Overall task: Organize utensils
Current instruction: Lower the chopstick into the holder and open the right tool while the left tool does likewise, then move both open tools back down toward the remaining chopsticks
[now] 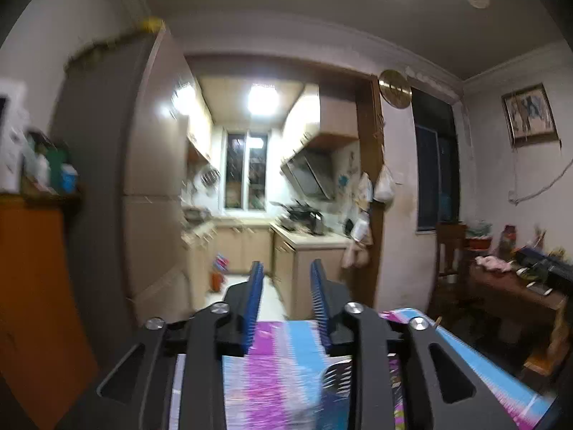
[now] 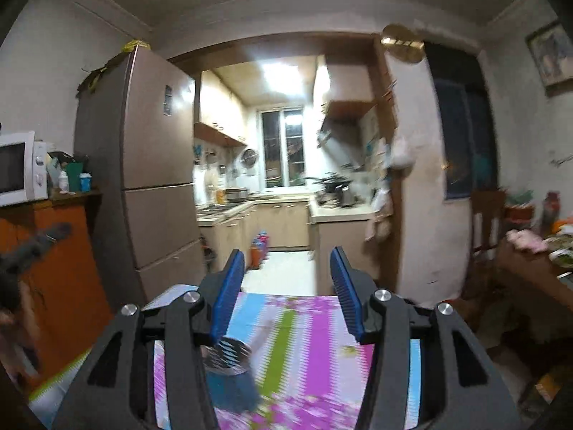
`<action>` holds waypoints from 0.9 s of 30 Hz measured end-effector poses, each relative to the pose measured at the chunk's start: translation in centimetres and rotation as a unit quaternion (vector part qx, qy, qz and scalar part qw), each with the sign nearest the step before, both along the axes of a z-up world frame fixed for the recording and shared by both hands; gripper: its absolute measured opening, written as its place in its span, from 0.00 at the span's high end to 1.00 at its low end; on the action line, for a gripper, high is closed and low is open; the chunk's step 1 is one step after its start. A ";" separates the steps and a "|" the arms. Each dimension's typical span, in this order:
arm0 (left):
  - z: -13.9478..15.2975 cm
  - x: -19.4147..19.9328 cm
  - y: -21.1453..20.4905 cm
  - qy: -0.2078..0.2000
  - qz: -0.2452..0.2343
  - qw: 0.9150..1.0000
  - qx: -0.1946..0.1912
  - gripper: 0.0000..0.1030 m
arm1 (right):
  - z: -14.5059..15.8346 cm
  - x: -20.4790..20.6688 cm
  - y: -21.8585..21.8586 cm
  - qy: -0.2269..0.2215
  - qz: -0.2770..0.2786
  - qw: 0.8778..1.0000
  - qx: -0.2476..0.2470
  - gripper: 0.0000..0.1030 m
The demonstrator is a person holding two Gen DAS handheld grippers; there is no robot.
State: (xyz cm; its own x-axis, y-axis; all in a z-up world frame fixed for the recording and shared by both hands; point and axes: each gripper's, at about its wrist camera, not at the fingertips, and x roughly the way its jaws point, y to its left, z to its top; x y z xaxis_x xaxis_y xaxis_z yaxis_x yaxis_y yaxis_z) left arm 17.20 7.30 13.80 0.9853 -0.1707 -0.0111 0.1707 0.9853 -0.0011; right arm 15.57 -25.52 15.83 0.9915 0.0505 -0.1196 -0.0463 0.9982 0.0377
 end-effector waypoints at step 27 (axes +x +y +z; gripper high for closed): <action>-24.3 -23.6 -0.1 0.216 -0.025 0.962 0.163 0.46 | -21.1 -21.4 4.1 0.216 -0.007 0.976 -0.031 0.38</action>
